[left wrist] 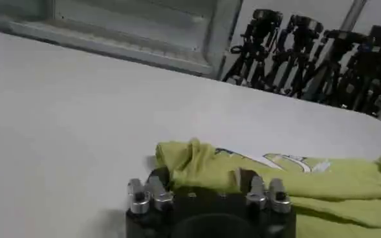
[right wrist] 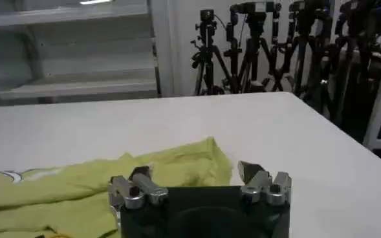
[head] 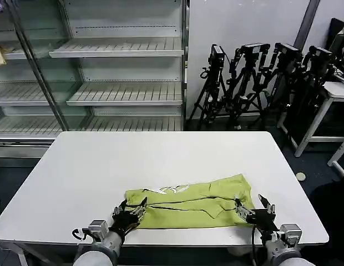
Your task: Fold and organize the clothes.
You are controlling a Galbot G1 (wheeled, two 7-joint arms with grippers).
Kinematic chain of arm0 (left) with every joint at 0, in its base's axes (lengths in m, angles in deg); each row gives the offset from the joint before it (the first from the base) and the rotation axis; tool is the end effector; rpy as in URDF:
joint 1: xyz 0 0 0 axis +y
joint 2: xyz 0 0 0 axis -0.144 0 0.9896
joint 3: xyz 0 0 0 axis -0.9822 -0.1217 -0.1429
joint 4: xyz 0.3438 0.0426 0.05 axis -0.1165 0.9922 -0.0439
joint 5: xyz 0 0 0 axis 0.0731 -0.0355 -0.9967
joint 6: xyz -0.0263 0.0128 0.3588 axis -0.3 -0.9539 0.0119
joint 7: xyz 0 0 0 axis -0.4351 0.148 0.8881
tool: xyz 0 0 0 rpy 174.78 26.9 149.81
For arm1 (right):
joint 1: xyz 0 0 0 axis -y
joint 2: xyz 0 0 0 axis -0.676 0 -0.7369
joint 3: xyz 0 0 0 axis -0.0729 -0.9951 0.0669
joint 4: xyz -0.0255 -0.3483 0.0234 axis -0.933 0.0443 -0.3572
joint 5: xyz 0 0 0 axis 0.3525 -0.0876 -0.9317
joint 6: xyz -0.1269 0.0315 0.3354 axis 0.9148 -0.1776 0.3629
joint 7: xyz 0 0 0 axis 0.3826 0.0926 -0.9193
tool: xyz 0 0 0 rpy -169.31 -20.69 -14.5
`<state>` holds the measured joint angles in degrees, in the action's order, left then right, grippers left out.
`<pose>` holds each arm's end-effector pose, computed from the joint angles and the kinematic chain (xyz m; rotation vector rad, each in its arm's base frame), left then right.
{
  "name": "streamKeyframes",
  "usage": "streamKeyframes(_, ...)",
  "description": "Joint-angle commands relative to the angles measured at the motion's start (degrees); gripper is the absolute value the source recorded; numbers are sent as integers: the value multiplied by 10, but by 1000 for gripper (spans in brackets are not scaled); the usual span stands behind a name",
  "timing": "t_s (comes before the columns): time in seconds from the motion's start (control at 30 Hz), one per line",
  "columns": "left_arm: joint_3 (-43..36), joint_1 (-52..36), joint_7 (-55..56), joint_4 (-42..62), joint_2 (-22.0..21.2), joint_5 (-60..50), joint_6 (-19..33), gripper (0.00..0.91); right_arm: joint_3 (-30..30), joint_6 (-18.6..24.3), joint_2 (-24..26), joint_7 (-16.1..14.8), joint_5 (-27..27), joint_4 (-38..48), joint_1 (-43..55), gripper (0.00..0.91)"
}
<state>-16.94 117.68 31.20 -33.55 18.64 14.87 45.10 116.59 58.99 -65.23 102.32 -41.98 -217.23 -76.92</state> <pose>0.2214 0.0001 -0.2827 -0.2326 -2.6633 0.2854 0.1935 -0.0667 -0.2400 0.0983 -2.8178 -0.0666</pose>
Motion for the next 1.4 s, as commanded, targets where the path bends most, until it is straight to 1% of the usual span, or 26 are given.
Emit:
streamKeyframes(0.03, -4, 0, -7, 10, -6, 12, 7, 20, 0, 1, -1, 1, 0, -3, -1, 907)
streamKeyframes(0.23, -2, -7, -12, 20, -11, 29, 11, 20, -1, 1, -2, 4, 0, -8, -1, 907)
streamKeyframes(0.5, 27, -5, -14, 15, 5, 67, 17, 20, 5, 1, -1, 6, -1, -13, -3, 907)
streamKeyframes(0.63, 64, -4, -14, 8, 37, 99, 16, 20, 8, 1, 0, 6, -3, -13, 0, 907)
streamKeyframes(0.73, 115, 8, -18, 6, 76, 134, 16, 20, 9, 1, 0, 6, -6, -12, 3, 907)
streamKeyframes(0.9, 194, 20, -26, 24, 129, 196, 14, 20, 7, 1, -1, 6, -8, -9, 9, 907)
streamKeyframes(1.1, 270, 18, -55, 76, 187, 205, 14, 20, 6, 0, -1, 6, -9, -10, 14, 907)
streamKeyframes(1.17, 283, 18, -61, 81, 196, 215, 13, 20, 9, 0, 0, 6, -10, -11, 13, 907)
streamKeyframes(1.2, 286, 18, -61, 79, 198, 222, 9, 20, 10, 0, 0, 6, -10, -11, 12, 907)
streamKeyframes(1.27, 292, 15, -53, 59, 192, 279, -3, 20, 11, 0, 0, 7, -10, -11, 10, 907)
streamKeyframes(1.33, 287, 12, -47, 38, 178, 304, -17, 20, 11, -1, -1, 8, -9, -12, 7, 907)
streamKeyframes(1.37, 279, 10, -41, 19, 164, 342, -24, 20, 12, -2, -2, 8, -8, -13, 3, 907)
streamKeyframes(1.4, 267, 7, -25, 9, 156, 357, -35, 20, 12, -2, -2, 8, -7, -14, 1, 907)
